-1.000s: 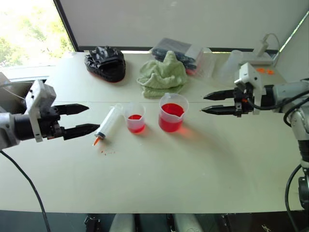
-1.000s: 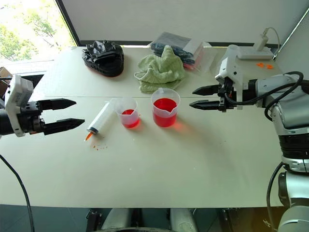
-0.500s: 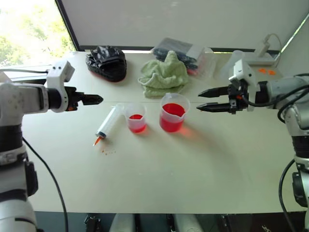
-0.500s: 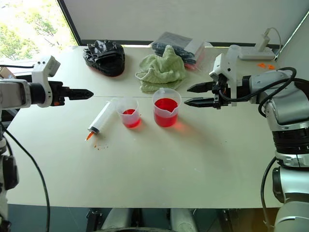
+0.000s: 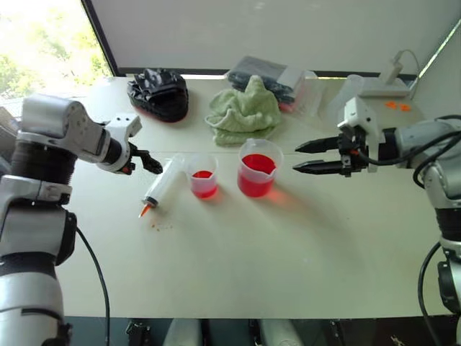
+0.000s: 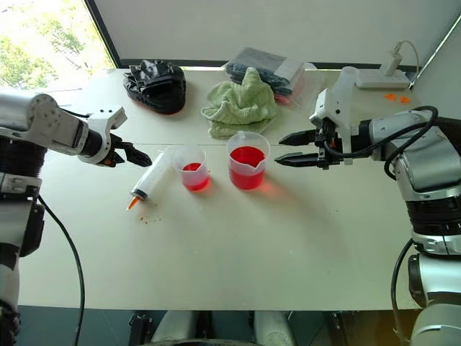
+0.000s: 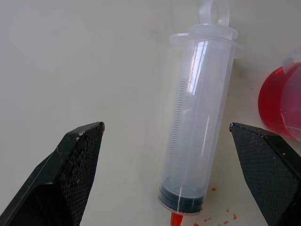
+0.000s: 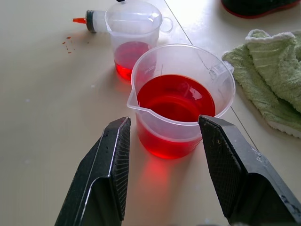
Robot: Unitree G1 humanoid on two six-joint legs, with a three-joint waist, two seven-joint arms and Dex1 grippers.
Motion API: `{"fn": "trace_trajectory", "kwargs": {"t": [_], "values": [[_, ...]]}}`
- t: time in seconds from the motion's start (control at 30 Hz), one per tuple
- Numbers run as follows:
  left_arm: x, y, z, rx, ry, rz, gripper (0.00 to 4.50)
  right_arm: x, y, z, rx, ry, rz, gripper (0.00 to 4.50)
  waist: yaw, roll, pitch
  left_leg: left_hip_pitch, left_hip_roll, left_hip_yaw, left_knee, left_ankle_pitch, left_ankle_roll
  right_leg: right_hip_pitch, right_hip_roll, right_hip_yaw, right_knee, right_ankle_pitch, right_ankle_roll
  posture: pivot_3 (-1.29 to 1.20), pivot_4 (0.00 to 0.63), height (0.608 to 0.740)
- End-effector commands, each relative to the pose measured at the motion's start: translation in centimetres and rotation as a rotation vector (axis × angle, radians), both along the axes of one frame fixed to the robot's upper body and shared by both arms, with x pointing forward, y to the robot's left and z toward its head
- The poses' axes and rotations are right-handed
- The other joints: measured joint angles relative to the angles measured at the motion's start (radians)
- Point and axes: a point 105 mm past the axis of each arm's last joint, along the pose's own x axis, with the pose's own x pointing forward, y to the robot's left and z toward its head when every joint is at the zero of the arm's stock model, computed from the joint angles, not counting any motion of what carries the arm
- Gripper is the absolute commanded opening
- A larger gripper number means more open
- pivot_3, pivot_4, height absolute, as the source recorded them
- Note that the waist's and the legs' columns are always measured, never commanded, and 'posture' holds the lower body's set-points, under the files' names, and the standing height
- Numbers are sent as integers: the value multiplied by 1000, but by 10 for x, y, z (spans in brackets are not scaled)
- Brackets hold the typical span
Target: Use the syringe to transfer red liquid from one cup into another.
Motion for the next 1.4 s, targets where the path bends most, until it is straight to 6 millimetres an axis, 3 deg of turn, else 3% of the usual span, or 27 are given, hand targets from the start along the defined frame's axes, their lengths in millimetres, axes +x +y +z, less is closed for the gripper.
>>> {"fn": "trace_trajectory", "kwargs": {"t": [0.03,0.27,0.6,0.9,1.0,1.13,1.17,1.4], "values": [[7,-7,10,24,-33,-46,4464,-8,-3,16,18,-66,-15,2384,0,0,0,0,0,0,0,0,0,0,0,0,0,0,0,0,150,740],[17,-18,-6,60,-2,-120,4464,-11,-4,17,33,-73,-38,2384,-3,0,0,0,0,0,0,0,0,0,0,0,0,0,0,0,150,740],[25,-19,-28,113,33,-175,4464,-14,-5,16,46,-83,-63,2384,0,0,0,0,0,0,0,0,0,0,0,0,0,0,0,0,150,740],[22,-22,-33,107,65,-199,4464,-12,-6,17,49,-98,-79,2384,3,0,0,0,0,0,0,0,0,0,0,0,0,0,0,0,150,740],[22,-25,-34,99,71,-207,3615,-11,-6,18,51,-103,-82,2384,4,0,0,0,0,0,0,0,0,0,0,0,0,0,0,0,150,740],[21,-29,-33,89,71,-214,1602,-10,-6,18,52,-109,-83,2384,4,0,0,0,0,0,0,0,0,0,0,0,0,0,0,0,150,740],[21,-29,-33,88,71,-215,1373,-9,-6,18,52,-110,-83,2384,4,0,0,0,0,0,0,0,0,0,0,0,0,0,0,0,150,740],[18,-21,-30,87,65,-205,1362,-8,-5,19,56,-116,-84,2384,3,0,0,0,0,0,0,0,0,0,0,0,0,0,0,0,150,740]]}}
